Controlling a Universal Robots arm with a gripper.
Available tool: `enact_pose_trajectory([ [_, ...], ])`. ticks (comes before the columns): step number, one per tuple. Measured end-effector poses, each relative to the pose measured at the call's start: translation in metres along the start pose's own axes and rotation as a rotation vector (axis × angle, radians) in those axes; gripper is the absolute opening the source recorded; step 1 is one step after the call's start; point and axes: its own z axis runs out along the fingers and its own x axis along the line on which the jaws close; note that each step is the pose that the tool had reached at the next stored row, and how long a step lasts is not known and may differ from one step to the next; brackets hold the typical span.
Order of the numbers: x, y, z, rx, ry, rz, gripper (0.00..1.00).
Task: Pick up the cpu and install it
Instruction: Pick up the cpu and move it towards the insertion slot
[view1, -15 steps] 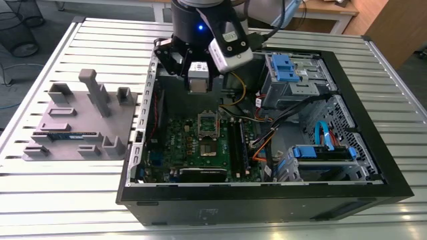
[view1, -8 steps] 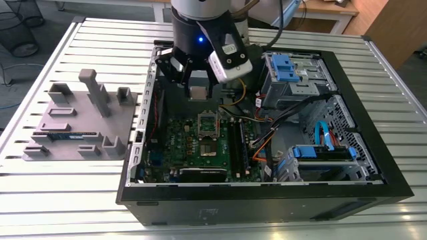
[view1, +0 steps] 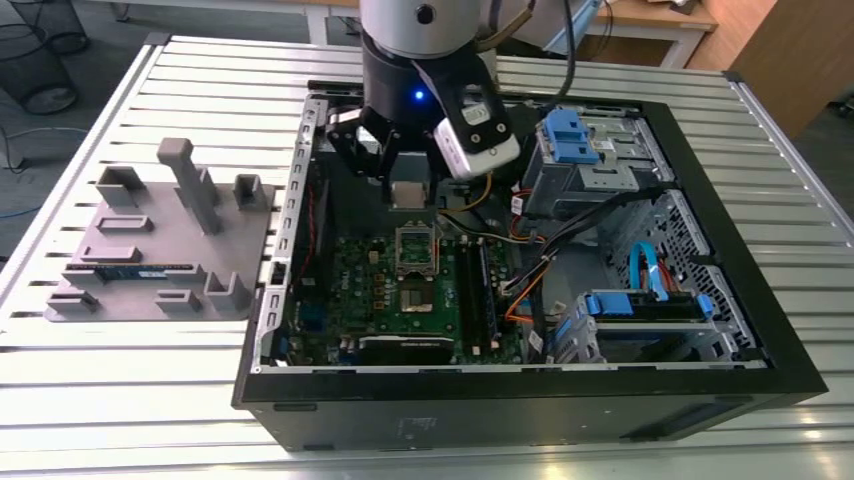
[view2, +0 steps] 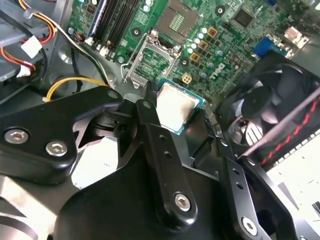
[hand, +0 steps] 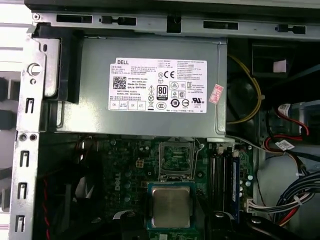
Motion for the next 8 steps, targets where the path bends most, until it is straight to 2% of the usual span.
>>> enact_pose_trajectory([
  [8,-0.0035,-0.0076,0.0135,-0.0001,0.0033,0.000,0.47],
])
